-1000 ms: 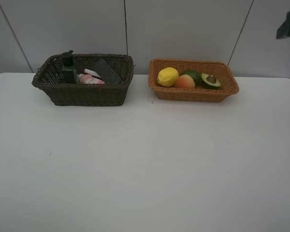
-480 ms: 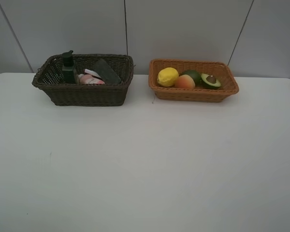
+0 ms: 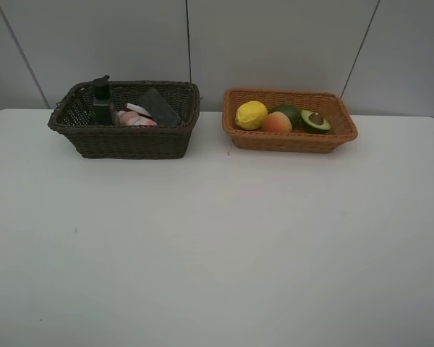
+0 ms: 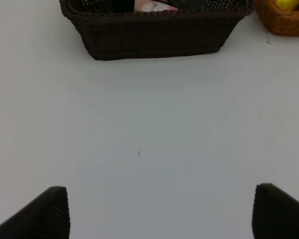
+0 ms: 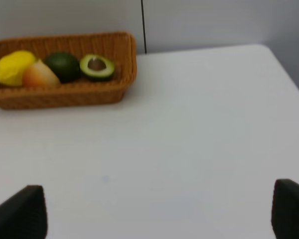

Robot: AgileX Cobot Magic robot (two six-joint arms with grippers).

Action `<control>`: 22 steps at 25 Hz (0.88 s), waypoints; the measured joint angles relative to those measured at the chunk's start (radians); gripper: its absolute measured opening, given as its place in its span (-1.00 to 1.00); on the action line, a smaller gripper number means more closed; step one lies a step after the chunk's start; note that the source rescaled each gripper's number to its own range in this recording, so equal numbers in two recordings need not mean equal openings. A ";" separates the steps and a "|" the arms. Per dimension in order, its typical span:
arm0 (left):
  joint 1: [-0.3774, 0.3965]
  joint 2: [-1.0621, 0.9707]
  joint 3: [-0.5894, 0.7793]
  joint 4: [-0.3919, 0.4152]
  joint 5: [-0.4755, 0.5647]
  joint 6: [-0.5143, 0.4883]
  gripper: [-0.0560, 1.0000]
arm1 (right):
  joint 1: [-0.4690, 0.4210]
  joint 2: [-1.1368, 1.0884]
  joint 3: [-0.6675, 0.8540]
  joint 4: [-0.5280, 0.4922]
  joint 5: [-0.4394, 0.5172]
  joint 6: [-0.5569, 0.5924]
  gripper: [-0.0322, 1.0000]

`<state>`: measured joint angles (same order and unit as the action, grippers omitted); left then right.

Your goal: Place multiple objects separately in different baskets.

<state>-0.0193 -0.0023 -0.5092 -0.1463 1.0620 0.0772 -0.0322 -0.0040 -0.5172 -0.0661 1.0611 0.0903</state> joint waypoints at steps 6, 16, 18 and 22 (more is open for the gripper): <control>0.000 0.000 0.000 0.000 0.000 0.000 0.82 | 0.000 0.000 0.008 0.023 0.002 -0.037 0.97; 0.000 0.000 0.000 0.000 0.000 0.000 0.82 | 0.000 0.000 0.008 0.033 0.002 -0.044 0.97; 0.000 0.000 0.000 0.000 0.000 0.000 0.82 | 0.000 0.000 0.008 0.033 0.002 -0.044 0.97; 0.000 0.000 0.000 0.000 0.000 0.000 0.82 | 0.000 0.000 0.008 0.036 0.002 -0.044 0.97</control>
<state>-0.0193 -0.0023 -0.5092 -0.1463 1.0620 0.0772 -0.0322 -0.0040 -0.5089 -0.0306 1.0628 0.0467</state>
